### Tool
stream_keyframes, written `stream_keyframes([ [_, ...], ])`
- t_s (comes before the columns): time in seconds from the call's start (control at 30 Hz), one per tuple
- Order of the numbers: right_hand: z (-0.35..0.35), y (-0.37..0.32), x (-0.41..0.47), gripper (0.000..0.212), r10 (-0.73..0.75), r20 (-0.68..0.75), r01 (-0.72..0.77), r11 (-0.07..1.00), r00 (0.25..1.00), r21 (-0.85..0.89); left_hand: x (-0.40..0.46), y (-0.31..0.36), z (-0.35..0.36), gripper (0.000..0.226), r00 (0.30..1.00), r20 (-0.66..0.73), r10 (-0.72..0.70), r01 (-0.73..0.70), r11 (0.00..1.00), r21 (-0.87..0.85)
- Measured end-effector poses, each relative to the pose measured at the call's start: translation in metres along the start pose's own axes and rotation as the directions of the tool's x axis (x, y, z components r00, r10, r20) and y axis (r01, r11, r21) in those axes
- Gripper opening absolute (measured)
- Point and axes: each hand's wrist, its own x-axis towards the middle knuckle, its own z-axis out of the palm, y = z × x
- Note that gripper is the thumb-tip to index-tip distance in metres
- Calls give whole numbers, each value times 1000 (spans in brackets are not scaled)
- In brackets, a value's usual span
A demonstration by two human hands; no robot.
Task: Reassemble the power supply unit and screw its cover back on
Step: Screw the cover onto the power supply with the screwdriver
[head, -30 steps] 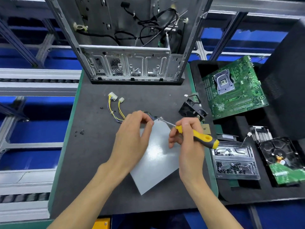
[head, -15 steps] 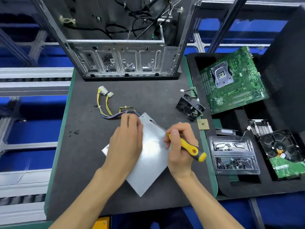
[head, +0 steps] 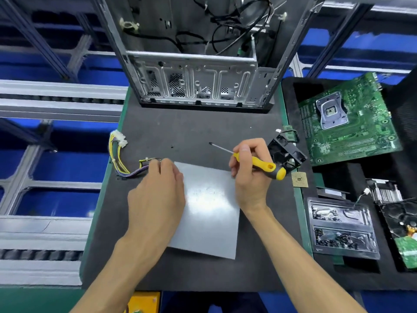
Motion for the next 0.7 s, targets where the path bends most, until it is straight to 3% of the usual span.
stream_keyframes([
  [0.1,-4,-7,6,23,84,-44,-78,988,995,132,9,5,-2,7,997,-76,19,-48,915,-400],
  [0.2,-12,-16,10,27,191,-72,-168,953,979,252,22,16,3,14,988,135,-78,156,523,-838],
  [0.27,-20,-21,13,29,254,-97,-210,922,962,324,31,21,5,12,950,303,-76,312,264,-913],
  [0.37,-31,-25,12,30,308,-106,-246,888,945,389,40,26,9,11,902,432,-8,432,35,-901],
  [0.47,-37,-27,10,29,331,-106,-267,881,938,392,41,31,12,11,864,495,94,501,-59,-863],
  [0.7,-43,-28,8,29,349,-128,-281,885,928,371,38,36,15,13,809,557,186,577,-77,-813],
])
